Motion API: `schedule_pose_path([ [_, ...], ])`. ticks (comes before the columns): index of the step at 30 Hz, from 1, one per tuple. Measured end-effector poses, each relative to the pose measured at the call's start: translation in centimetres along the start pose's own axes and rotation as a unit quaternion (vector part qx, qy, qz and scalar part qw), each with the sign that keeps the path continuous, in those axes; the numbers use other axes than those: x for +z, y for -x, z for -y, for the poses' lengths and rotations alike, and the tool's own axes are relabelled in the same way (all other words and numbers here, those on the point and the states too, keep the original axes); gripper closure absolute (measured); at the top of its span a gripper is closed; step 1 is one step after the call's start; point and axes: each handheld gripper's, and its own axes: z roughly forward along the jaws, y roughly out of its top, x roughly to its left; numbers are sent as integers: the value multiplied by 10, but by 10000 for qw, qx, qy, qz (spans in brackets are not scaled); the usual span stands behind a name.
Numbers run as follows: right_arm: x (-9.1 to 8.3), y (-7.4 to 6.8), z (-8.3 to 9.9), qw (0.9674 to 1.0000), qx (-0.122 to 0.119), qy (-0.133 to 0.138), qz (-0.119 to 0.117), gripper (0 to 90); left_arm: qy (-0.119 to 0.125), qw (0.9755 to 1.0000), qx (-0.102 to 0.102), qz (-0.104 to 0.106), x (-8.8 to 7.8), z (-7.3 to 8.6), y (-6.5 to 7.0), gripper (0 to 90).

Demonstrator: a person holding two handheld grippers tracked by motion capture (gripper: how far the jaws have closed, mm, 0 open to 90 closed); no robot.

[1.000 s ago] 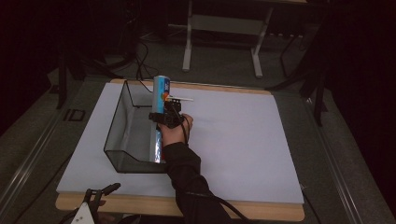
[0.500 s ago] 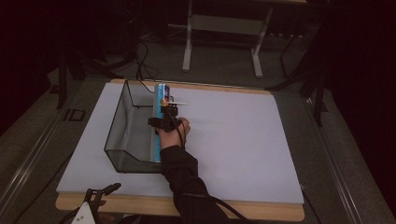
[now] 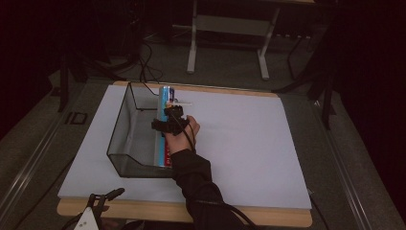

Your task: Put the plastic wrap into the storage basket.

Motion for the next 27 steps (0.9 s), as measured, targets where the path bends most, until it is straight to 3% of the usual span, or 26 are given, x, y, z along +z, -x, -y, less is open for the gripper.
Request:
schedule_pose_path([
  [6,-20,3,-1,9984,-526,205,-39,162,-22,10000,-1,-9,1,0,0,2],
  [7,-26,6,-1,9967,-744,246,-197,143,-21,10000,0,-8,1,0,0,2],
  [10,-35,12,0,9945,-921,167,-465,144,-35,10000,6,-6,1,0,0,2],
  [13,-45,18,1,9908,-1287,93,-396,147,-50,10000,5,-1,2,1,0,2],
  [15,-52,24,3,9901,-1318,132,-465,141,-49,10000,3,0,2,1,0,2],
  [22,-79,48,9,9878,-1492,294,-343,139,-60,10000,6,9,2,1,1,2],
  [27,-94,68,19,9871,-1566,230,-251,139,-55,10000,18,16,2,1,1,2],
])
